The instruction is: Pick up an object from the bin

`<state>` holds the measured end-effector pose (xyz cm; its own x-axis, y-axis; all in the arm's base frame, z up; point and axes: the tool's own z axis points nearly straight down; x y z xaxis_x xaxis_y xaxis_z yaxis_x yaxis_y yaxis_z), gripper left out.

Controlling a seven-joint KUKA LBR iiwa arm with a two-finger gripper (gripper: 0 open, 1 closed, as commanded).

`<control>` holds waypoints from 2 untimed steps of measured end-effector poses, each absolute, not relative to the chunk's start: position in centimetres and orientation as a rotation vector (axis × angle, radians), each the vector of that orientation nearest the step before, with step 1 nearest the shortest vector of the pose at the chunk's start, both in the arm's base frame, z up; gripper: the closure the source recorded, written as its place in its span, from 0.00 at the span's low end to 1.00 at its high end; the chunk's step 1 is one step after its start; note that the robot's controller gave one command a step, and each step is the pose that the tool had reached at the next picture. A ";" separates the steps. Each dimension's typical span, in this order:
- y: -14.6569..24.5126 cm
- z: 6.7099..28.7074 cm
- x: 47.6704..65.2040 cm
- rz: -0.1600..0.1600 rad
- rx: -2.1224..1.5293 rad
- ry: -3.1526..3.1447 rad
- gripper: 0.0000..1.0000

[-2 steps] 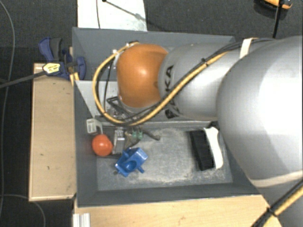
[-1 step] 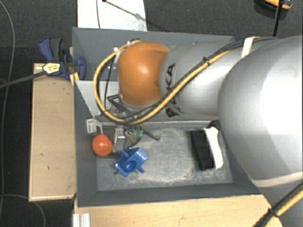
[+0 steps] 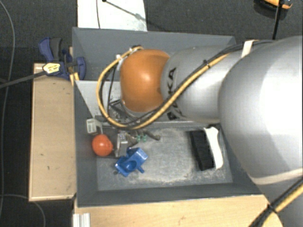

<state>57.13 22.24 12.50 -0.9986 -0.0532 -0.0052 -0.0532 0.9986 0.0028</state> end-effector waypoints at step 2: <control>17.6 7.9 56.6 0.006 -0.214 3.129 0.00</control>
Offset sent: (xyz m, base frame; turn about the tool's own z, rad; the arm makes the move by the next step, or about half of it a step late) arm -0.0047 -0.0487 -0.0423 -0.0866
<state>56.59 17.62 7.95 -0.9907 -0.1361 -0.0055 -0.1361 0.9907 0.0032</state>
